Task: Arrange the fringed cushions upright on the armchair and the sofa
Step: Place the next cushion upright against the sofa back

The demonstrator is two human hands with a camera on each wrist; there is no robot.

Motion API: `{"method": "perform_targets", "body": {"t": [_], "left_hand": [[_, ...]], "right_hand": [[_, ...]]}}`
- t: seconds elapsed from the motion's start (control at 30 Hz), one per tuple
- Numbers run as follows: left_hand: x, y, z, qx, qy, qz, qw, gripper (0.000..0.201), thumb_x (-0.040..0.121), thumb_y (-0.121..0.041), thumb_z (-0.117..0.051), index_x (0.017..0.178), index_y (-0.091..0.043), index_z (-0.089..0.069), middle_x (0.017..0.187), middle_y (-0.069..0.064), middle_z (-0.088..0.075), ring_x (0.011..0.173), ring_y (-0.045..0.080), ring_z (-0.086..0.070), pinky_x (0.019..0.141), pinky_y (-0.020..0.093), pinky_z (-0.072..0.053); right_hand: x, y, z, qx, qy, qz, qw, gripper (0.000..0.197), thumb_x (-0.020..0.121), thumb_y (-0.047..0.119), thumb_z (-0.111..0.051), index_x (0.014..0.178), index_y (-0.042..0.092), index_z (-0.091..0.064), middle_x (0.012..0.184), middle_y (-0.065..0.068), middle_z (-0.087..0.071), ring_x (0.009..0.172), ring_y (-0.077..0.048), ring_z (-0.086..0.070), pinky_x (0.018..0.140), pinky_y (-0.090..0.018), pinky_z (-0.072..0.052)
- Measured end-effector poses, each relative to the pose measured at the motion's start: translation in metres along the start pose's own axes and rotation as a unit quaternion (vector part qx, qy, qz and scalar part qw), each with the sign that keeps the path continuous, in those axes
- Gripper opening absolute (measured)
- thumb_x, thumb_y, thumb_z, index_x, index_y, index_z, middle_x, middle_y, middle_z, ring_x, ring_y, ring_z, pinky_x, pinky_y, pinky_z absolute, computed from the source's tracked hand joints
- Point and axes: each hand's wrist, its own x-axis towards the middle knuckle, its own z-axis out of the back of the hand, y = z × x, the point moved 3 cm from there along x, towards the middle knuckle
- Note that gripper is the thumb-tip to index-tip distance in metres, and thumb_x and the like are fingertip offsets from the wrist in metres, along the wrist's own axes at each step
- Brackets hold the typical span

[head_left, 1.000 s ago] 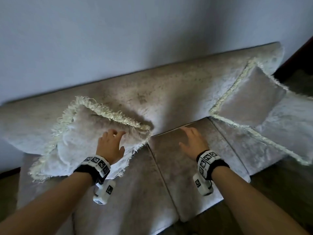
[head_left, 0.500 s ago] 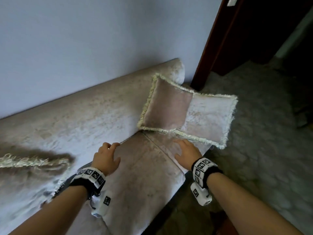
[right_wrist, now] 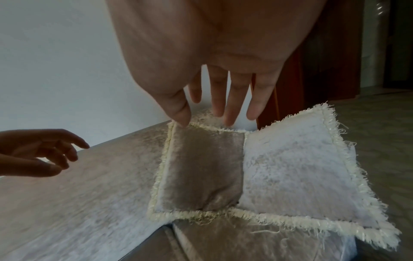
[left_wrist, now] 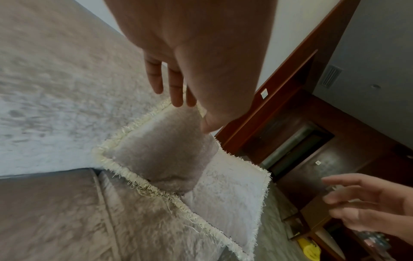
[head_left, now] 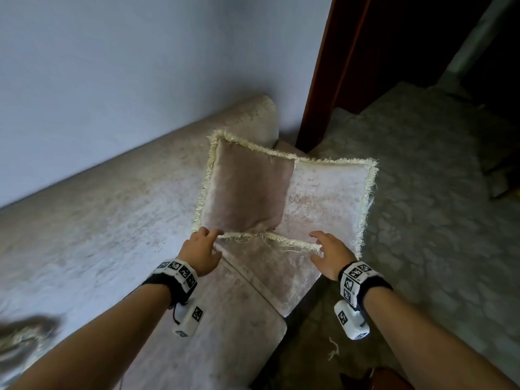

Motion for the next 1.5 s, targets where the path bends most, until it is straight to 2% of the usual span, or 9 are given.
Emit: {"method": "perform_targets", "body": {"t": [0.13,0.43,0.7,0.83,1.0,1.13,1.3,1.43,1.5], "left_hand": [[0.081,-0.014,0.000,-0.010,0.025,0.024,0.999,0.056,0.087,-0.034,-0.058,0.138,-0.029,-0.037,0.122,0.009,-0.044,0.109,0.032,-0.049,0.084,0.042,-0.049],[0.210,-0.008,-0.001,0.000,0.038,0.074,0.997,0.062,0.085,-0.032,-0.062,0.140,-0.032,-0.034,0.124,0.011,-0.043,0.109,0.031,-0.050,0.083,0.040,-0.050],[0.291,0.057,-0.034,0.059,0.037,0.188,0.980,0.071,0.080,-0.032,-0.066,0.143,-0.033,-0.033,0.138,0.015,-0.039,0.123,0.035,-0.041,0.095,0.044,-0.046],[0.341,0.081,-0.067,0.066,0.051,0.214,0.973,0.086,0.076,-0.033,-0.072,0.148,-0.035,-0.024,0.148,0.021,-0.025,0.130,0.041,-0.033,0.100,0.051,-0.043],[0.387,0.103,-0.089,0.032,-0.009,0.181,0.983,0.103,0.059,-0.028,-0.086,0.143,-0.034,-0.028,0.152,0.029,-0.011,0.137,0.049,-0.023,0.100,0.060,-0.041],[0.401,0.128,-0.107,-0.051,-0.076,0.166,0.982,0.102,0.052,-0.024,-0.091,0.135,-0.026,-0.033,0.152,0.027,-0.009,0.141,0.047,-0.015,0.103,0.060,-0.039],[0.406,0.136,-0.131,-0.034,-0.096,0.124,0.987,0.120,0.041,-0.025,-0.097,0.139,-0.015,-0.029,0.150,0.039,-0.005,0.137,0.056,-0.014,0.099,0.064,-0.037],[0.417,0.140,-0.143,-0.060,-0.108,0.122,0.985,0.131,0.036,-0.025,-0.099,0.141,-0.011,-0.023,0.148,0.038,-0.007,0.137,0.053,-0.020,0.111,0.047,-0.028],[0.418,0.136,-0.145,-0.098,-0.115,0.138,0.979,0.129,0.040,-0.019,-0.098,0.144,-0.013,-0.021,0.147,0.035,-0.010,0.133,0.047,-0.030,0.111,0.030,-0.027]], "right_hand": [[0.063,-0.029,0.032,0.003,0.010,-0.032,0.999,0.050,0.090,0.030,-0.061,0.135,0.033,-0.041,0.115,0.006,-0.054,0.094,-0.015,-0.060,0.086,-0.037,-0.054],[0.209,-0.077,0.056,0.037,0.038,-0.039,0.998,0.048,0.089,0.030,-0.061,0.133,0.035,-0.042,0.122,0.005,-0.057,0.097,-0.015,-0.061,0.086,-0.038,-0.055],[0.372,-0.108,-0.024,0.034,0.171,-0.014,0.984,0.062,0.089,0.030,-0.063,0.144,0.029,-0.036,0.137,-0.005,-0.051,0.116,-0.026,-0.056,0.092,-0.039,-0.052],[0.456,-0.116,-0.069,0.034,0.213,0.004,0.977,0.067,0.089,0.027,-0.065,0.147,0.025,-0.032,0.141,-0.010,-0.050,0.123,-0.028,-0.051,0.098,-0.037,-0.046],[0.527,-0.115,-0.099,0.130,0.177,0.003,0.976,0.106,0.073,0.035,-0.081,0.149,0.046,-0.008,0.157,-0.006,-0.021,0.141,-0.029,-0.030,0.111,-0.045,-0.035],[0.560,-0.115,-0.130,0.192,0.138,0.018,0.971,0.121,0.060,0.038,-0.090,0.147,0.047,-0.006,0.157,-0.002,-0.017,0.142,-0.024,-0.025,0.113,-0.039,-0.029],[0.578,-0.117,-0.175,0.244,0.136,0.009,0.960,0.141,0.047,0.039,-0.095,0.138,0.062,0.010,0.160,-0.005,-0.001,0.145,-0.025,-0.018,0.115,-0.045,-0.027],[0.595,-0.110,-0.199,0.304,0.120,0.004,0.945,0.147,0.048,0.021,-0.097,0.147,0.047,0.008,0.158,-0.003,0.003,0.137,-0.009,-0.021,0.112,-0.032,-0.026],[0.600,-0.108,-0.205,0.316,0.105,0.005,0.943,0.149,0.043,0.023,-0.098,0.145,0.054,0.007,0.157,-0.001,-0.001,0.141,-0.014,-0.023,0.114,-0.043,-0.029]]}}
